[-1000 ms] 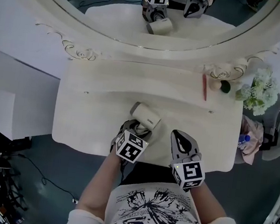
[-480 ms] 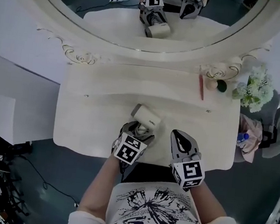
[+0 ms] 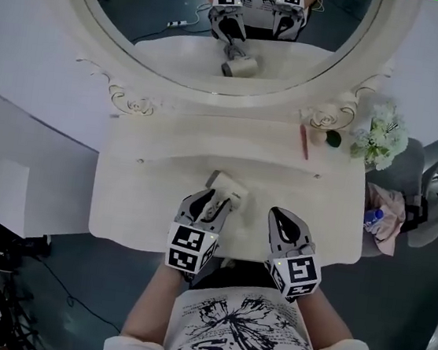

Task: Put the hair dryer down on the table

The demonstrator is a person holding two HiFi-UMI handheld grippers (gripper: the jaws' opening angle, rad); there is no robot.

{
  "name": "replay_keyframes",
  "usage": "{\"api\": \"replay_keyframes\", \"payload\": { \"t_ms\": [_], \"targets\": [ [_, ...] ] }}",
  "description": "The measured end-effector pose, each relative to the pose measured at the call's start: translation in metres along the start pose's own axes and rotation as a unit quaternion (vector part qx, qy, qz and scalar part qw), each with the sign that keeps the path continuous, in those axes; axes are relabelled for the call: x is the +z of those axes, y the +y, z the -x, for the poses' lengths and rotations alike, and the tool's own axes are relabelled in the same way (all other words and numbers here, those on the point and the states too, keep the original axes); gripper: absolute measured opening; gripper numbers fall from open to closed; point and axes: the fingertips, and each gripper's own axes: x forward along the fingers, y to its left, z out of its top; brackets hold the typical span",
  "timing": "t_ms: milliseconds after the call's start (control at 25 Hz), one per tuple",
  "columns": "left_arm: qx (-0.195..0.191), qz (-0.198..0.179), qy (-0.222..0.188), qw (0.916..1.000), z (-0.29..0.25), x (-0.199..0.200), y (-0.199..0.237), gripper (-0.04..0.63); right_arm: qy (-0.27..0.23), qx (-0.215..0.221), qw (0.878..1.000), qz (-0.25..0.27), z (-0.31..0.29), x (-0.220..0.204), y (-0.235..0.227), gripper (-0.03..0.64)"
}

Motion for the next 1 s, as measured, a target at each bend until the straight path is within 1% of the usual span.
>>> {"api": "replay_keyframes", "payload": {
  "t_ms": [160,240,280,400,520,600,680,760,880,1000],
  "targets": [
    [0.011,-0.007,-0.064,0.9979,0.034,0.035,-0.004,0.063,-0.031,-0.003,1.000,-0.001,0.022,0.024,0.009,0.017],
    [0.011,-0.012,-0.099,0.9949,0.053,0.052,-0.006,0.031,-0.048,-0.009,0.999,0.003,0.035,0.036,0.014,0.017],
    [0.008,-0.017,-0.118,0.9928,0.062,0.060,-0.008,0.026,-0.057,-0.012,0.998,0.007,0.041,0.042,0.015,0.016],
    [-0.005,-0.043,-0.179,0.9830,0.094,0.085,-0.017,0.021,-0.084,-0.018,0.996,0.020,0.059,0.059,0.022,0.017],
    [-0.014,-0.074,-0.237,0.9685,0.128,0.104,-0.028,0.021,-0.110,-0.022,0.993,0.027,0.075,0.073,0.030,0.017],
    [-0.016,-0.089,-0.265,0.9600,0.147,0.111,-0.035,0.021,-0.123,-0.023,0.992,0.034,0.085,0.081,0.036,0.016],
    [-0.020,-0.099,-0.280,0.9546,0.161,0.112,-0.040,0.021,-0.132,-0.024,0.990,0.040,0.094,0.086,0.043,0.015],
    [-0.025,-0.105,-0.288,0.9517,0.170,0.110,-0.044,0.021,-0.137,-0.025,0.989,0.045,0.099,0.087,0.048,0.017],
    [-0.028,-0.110,-0.288,0.9508,0.178,0.105,-0.047,0.021,-0.141,-0.030,0.988,0.049,0.105,0.087,0.054,0.017],
    [-0.028,-0.106,-0.288,0.9512,0.183,0.102,-0.047,0.021,-0.145,-0.036,0.988,0.049,0.110,0.086,0.057,0.017]
  ]
}}
